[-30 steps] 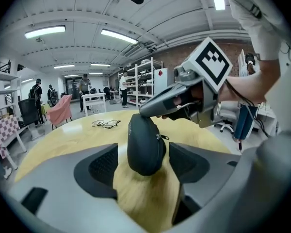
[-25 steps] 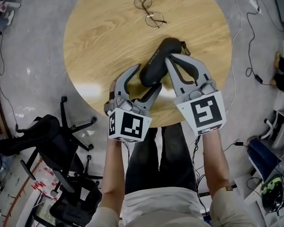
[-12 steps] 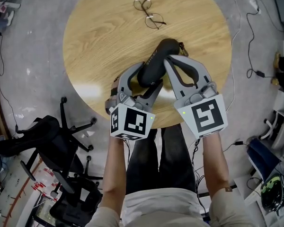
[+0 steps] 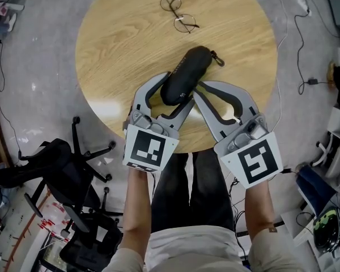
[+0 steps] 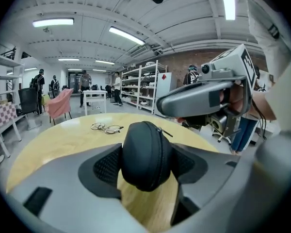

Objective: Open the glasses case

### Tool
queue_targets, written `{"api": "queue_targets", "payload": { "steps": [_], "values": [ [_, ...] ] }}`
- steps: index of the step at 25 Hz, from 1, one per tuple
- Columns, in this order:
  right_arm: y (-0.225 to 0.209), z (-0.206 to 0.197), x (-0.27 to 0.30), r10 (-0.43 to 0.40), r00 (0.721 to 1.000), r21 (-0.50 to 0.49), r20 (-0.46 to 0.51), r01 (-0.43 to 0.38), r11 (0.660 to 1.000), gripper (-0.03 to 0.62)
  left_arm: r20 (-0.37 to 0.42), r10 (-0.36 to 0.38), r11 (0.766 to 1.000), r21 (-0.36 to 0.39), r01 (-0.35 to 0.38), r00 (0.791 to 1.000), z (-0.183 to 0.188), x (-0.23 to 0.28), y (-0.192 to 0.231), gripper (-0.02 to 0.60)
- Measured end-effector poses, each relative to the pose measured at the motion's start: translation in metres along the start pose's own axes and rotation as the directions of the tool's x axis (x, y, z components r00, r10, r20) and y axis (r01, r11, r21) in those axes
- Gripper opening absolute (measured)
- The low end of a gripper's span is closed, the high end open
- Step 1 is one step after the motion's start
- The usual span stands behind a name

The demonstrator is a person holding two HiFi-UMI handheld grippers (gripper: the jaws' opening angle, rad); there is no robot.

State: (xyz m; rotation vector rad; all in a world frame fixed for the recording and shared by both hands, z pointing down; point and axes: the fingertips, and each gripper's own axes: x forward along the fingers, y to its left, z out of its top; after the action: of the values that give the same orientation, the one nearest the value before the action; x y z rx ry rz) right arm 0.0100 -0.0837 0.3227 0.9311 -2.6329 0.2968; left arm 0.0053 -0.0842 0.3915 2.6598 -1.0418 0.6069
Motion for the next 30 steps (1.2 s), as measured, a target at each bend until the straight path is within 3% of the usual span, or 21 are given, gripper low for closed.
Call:
{"api": "queue_targets", "payload": {
  "steps": [3, 8, 12, 21, 30],
  "values": [
    [0.011, -0.004, 0.000, 0.043, 0.999, -0.006, -0.025, -0.043, 0.999, 0.114, 0.013, 0.001, 1.000, -0.015, -0.001, 1.000, 0.001, -0.002, 0.001, 0.308],
    [0.023, -0.010, 0.003, 0.091, 0.995, 0.006, -0.048, -0.091, 0.996, 0.121, 0.023, 0.011, 1.000, -0.028, -0.011, 1.000, 0.003, -0.005, 0.002, 0.308],
    [0.030, -0.023, 0.006, 0.129, 0.984, -0.033, -0.125, -0.134, 0.990, 0.121, 0.028, 0.019, 0.999, -0.029, -0.018, 0.999, 0.004, -0.006, 0.002, 0.308],
    [0.033, -0.028, 0.009, 0.175, 0.974, 0.021, -0.142, -0.173, 0.985, 0.046, 0.031, 0.029, 0.999, -0.038, -0.027, 0.999, 0.000, -0.007, 0.002, 0.307],
    [0.033, -0.029, 0.009, 0.166, 0.967, -0.028, -0.192, -0.174, 0.984, 0.041, 0.046, 0.023, 0.998, -0.052, -0.020, 0.999, 0.000, -0.008, 0.002, 0.307]
  ]
}}
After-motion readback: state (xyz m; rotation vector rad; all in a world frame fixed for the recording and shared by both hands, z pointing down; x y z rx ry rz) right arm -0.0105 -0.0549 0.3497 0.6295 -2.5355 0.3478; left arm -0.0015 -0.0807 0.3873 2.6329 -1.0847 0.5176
